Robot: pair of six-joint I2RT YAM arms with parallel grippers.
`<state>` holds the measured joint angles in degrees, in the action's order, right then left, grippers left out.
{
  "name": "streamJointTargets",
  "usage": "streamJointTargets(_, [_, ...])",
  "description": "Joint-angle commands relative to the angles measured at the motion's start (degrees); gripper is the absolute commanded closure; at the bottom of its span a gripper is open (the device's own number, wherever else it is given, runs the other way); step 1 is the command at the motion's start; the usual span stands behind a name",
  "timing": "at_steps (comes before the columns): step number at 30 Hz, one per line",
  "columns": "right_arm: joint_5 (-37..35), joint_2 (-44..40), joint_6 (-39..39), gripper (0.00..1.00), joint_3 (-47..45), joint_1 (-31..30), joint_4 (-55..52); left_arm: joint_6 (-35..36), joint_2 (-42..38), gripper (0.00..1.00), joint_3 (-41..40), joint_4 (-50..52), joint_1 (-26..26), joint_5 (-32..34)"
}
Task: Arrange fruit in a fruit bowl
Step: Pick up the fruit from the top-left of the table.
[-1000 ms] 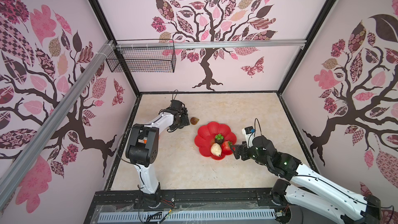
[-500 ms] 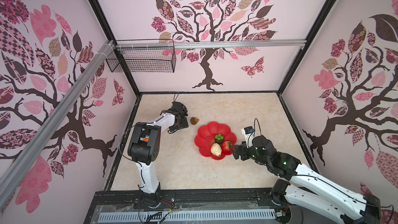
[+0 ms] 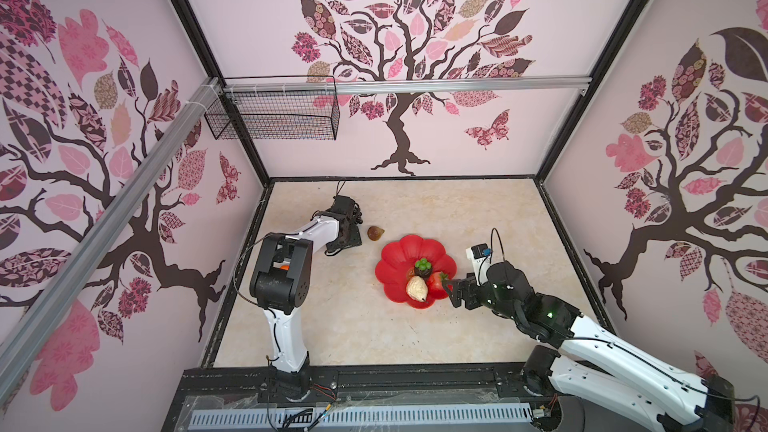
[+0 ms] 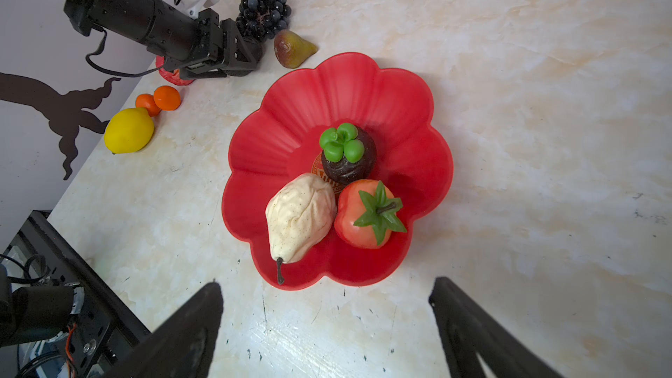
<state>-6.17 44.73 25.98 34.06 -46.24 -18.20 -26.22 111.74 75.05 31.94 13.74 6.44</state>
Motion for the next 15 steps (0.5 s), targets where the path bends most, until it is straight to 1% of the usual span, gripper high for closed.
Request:
streamJointTargets(1, [0.3, 0.1, 0.6, 0.08, 0.4, -0.3, -0.4, 0.8, 1.6, 0.31, 3.2, -0.5, -0.2, 0.8])
streamJointTargets(9, [0.1, 0.3, 0.9, 0.08, 1.3, -0.3, -1.3, 0.8, 1.8, 0.43, 2.6, -2.1, -0.6, -1.6])
streamJointTargets(15, [0.3, 1.1, 1.3, 0.08, 2.0, -0.3, -1.3, -0.4, -4.2, 0.48, -4.2, -8.1, -0.5, -5.0])
